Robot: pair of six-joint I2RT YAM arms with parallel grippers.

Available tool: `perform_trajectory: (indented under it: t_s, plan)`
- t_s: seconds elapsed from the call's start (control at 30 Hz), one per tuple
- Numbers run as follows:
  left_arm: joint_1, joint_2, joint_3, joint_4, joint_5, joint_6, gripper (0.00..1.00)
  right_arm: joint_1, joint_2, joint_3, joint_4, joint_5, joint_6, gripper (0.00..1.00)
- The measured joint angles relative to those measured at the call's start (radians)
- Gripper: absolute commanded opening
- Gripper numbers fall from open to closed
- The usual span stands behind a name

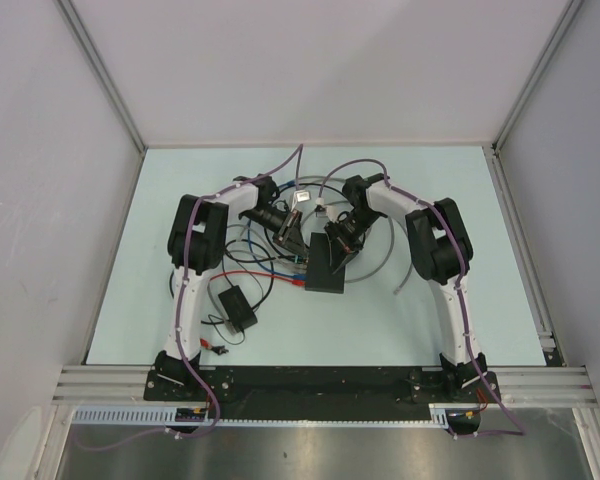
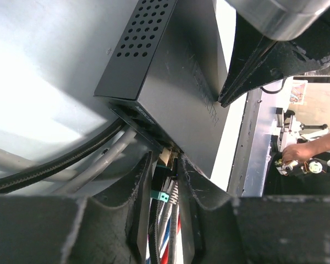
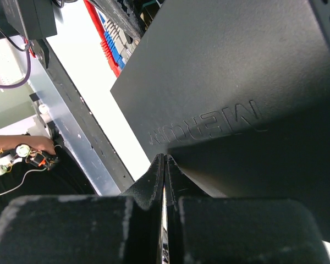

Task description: Pull the plug from the switch port

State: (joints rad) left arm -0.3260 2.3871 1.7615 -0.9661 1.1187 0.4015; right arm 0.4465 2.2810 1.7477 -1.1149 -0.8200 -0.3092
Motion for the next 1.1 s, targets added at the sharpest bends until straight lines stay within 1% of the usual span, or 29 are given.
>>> perform_trajectory:
  t_s: [0.1, 0.2, 0.23, 0.3, 0.33, 0.43, 0.57, 0.67, 0.7, 0.77, 0.83, 0.97, 1.1]
  plan:
    - [0.0, 0.0, 0.0, 0.0, 0.0, 0.002, 0.28, 0.0, 0.0, 0.0, 0.0, 0.0, 0.002, 0.0]
    - [0.0, 0.0, 0.0, 0.001, -0.002, 0.0, 0.2, 0.0, 0.0, 0.0, 0.0, 0.0, 0.002, 0.0]
    - [0.0, 0.0, 0.0, 0.002, -0.004, -0.003, 0.15, 0.0, 0.0, 0.0, 0.001, 0.0, 0.002, 0.0]
    - [0.0, -0.001, -0.004, 0.008, -0.006, -0.018, 0.1, 0.0, 0.0, -0.001, 0.002, 0.0, 0.002, 0.0]
    - [0.0, -0.003, -0.006, 0.013, -0.006, -0.024, 0.05, 0.0, 0.0, -0.001, 0.002, 0.0, 0.002, 0.0]
    - [0.0, -0.013, -0.016, 0.028, -0.013, -0.043, 0.0, 0.0, -0.005, -0.001, 0.003, 0.004, 0.002, 0.0]
    - [-0.003, -0.025, -0.026, 0.043, -0.021, -0.056, 0.0, -0.018, -0.051, -0.013, 0.054, 0.051, -0.002, 0.0]
    - [-0.005, -0.026, -0.027, 0.044, -0.028, -0.064, 0.0, -0.067, -0.161, -0.101, 0.221, 0.124, 0.003, 0.0]
    - [-0.005, -0.026, -0.027, 0.044, -0.031, -0.066, 0.0, -0.088, -0.228, -0.168, 0.304, 0.149, 0.009, 0.0]
    - [-0.006, -0.026, -0.027, 0.045, -0.033, -0.072, 0.0, -0.118, -0.32, -0.241, 0.387, 0.187, 0.013, 0.0]
    - [-0.006, -0.026, -0.027, 0.046, -0.035, -0.077, 0.0, -0.122, -0.374, -0.265, 0.45, 0.219, 0.013, 0.0]
    - [-0.007, -0.026, -0.027, 0.047, -0.035, -0.08, 0.0, -0.069, -0.363, -0.267, 0.556, 0.243, 0.014, 0.0]
    - [-0.007, -0.026, -0.027, 0.048, -0.038, -0.083, 0.0, -0.014, -0.329, -0.28, 0.6, 0.248, 0.02, 0.0]
